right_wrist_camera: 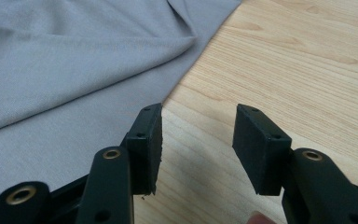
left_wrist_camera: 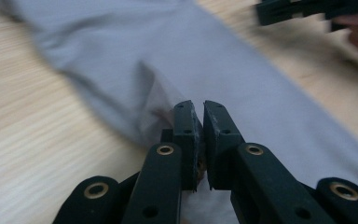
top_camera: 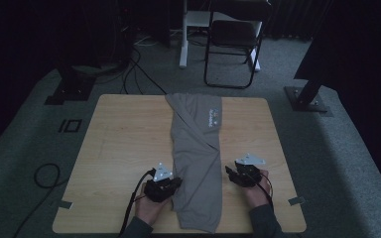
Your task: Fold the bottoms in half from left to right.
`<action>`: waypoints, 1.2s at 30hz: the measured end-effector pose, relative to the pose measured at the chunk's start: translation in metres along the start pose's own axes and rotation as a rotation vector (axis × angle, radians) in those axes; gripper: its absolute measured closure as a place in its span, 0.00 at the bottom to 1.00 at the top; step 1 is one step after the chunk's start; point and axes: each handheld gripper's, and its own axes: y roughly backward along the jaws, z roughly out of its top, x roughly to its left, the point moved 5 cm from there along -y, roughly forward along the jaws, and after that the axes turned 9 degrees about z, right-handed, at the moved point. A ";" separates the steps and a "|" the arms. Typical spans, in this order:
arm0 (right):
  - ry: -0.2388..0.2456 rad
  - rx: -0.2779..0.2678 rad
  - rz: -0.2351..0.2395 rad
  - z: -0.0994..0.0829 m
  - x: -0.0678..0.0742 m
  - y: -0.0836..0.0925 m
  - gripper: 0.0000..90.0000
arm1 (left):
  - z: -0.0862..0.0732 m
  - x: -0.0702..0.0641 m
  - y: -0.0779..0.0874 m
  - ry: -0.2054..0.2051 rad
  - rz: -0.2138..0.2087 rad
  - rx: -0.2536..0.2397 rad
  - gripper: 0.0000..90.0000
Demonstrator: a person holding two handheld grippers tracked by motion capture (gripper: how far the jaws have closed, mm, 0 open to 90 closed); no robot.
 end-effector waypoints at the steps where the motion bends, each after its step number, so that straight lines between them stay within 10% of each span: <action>1: 0.000 -0.002 0.000 0.000 0.000 0.001 0.58 | 0.001 -0.007 -0.001 -0.012 -0.017 0.002 0.94; 12: 0.023 -0.022 0.014 0.000 0.011 0.013 0.58 | -0.003 -0.078 -0.006 -0.139 -0.228 0.041 0.79; 23: 0.096 -0.041 0.154 -0.018 0.065 0.043 0.60 | -0.022 -0.043 0.030 -0.087 -0.149 0.013 0.67; 36: 0.265 0.086 0.405 -0.059 0.131 0.045 0.60 | -0.058 -0.055 0.017 -0.153 -0.096 0.101 0.57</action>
